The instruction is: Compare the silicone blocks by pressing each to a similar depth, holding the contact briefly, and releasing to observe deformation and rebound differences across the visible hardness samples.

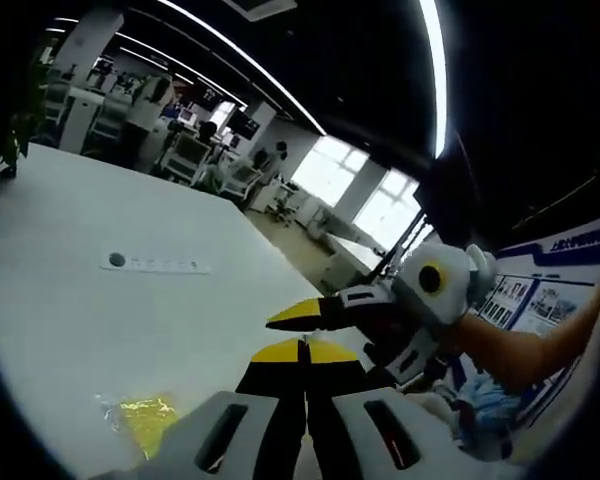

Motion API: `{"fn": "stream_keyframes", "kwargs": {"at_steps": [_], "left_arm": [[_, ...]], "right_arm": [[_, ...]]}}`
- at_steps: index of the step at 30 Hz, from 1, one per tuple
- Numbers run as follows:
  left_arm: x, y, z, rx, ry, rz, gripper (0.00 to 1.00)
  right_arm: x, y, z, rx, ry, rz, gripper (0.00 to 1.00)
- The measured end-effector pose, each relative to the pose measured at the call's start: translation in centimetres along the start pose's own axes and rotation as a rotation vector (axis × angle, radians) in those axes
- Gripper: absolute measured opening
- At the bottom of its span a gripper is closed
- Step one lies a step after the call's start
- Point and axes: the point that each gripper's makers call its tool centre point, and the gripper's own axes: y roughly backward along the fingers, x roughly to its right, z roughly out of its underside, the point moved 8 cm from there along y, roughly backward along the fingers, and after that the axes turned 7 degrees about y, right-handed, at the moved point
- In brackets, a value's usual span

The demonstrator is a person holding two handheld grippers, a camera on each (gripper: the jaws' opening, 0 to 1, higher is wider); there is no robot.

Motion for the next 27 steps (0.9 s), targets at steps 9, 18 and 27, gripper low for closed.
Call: {"fn": "stream_keyframes", "kwargs": {"at_steps": [9,18,27], "left_arm": [[-0.1,0.1,0.0,-0.004,-0.001,0.001,0.00],[0.2,0.0,0.3,-0.035,0.000,0.034,0.00],[0.2,0.1,0.5,-0.044,0.002,0.041,0.00]], "right_arm": [[-0.3,-1.4,0.2,-0.061,0.040,-0.090,0.49],[-0.4,-2.8,0.7,-0.105,0.058,-0.155,0.47],[-0.6,-3.2,0.9,-0.117,0.045,-0.192,0.39]]}}
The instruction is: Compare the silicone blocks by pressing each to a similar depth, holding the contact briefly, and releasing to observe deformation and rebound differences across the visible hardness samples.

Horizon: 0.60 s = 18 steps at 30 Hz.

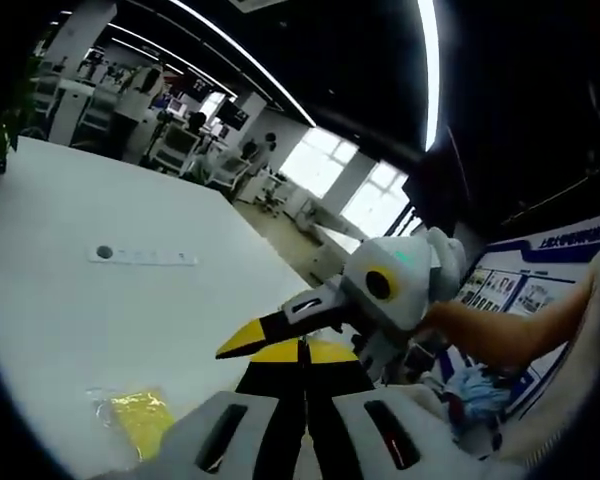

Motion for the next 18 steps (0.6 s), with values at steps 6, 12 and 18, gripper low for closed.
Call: {"fn": "stream_keyframes", "kwargs": {"at_steps": [6,12,18], "left_arm": [[0.13,0.15,0.19,-0.009,-0.010,0.002,0.00],[0.21,0.13,0.27,-0.015,-0.018,0.004,0.00],[0.36,0.08,0.28,-0.021,-0.017,0.009,0.00]], "right_arm": [[-0.12,-0.17,-0.06,-0.006,-0.007,-0.016,0.31],[-0.22,-0.18,-0.11,-0.021,-0.010,-0.022,0.23],[-0.34,-0.10,0.01,-0.049,-0.016,-0.030,0.19]]}}
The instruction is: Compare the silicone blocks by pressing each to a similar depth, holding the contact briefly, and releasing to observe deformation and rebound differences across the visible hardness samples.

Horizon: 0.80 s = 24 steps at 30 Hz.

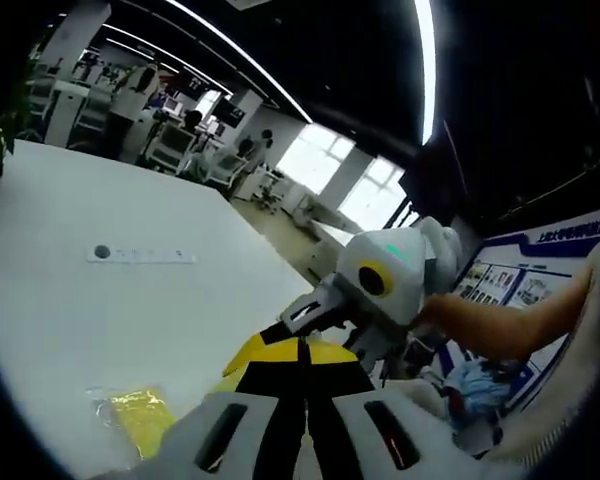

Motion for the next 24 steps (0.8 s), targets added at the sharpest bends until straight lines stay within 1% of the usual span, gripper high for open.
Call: {"fn": "stream_keyframes", "kwargs": {"at_steps": [10,17,24], "left_arm": [[0.10,-0.22,0.18,-0.008,0.003,0.010,0.00],[0.06,-0.56,0.64,-0.017,0.005,0.012,0.00],[0.14,-0.72,0.88,-0.021,0.007,0.013,0.00]], "right_arm": [[-0.36,0.31,0.32,-0.025,-0.017,-0.015,0.14],[-0.71,0.47,0.73,-0.063,-0.033,-0.031,0.13],[-0.90,0.63,0.97,-0.076,-0.038,-0.038,0.12]]}}
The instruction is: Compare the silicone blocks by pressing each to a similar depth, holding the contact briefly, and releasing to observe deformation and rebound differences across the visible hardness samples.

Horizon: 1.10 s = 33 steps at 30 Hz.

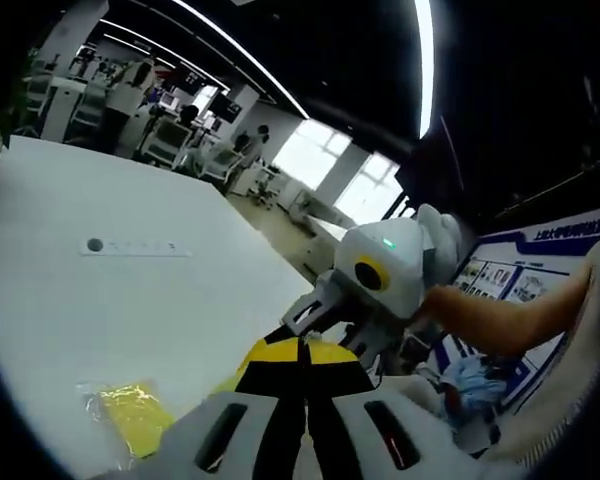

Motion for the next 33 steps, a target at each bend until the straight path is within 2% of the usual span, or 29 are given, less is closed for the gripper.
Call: {"fn": "stream_keyframes", "kwargs": {"at_steps": [33], "left_arm": [[0.26,-0.15,0.22,-0.007,0.005,0.003,0.00]], "right_arm": [[-0.11,0.12,0.24,-0.010,-0.002,-0.009,0.11]]}}
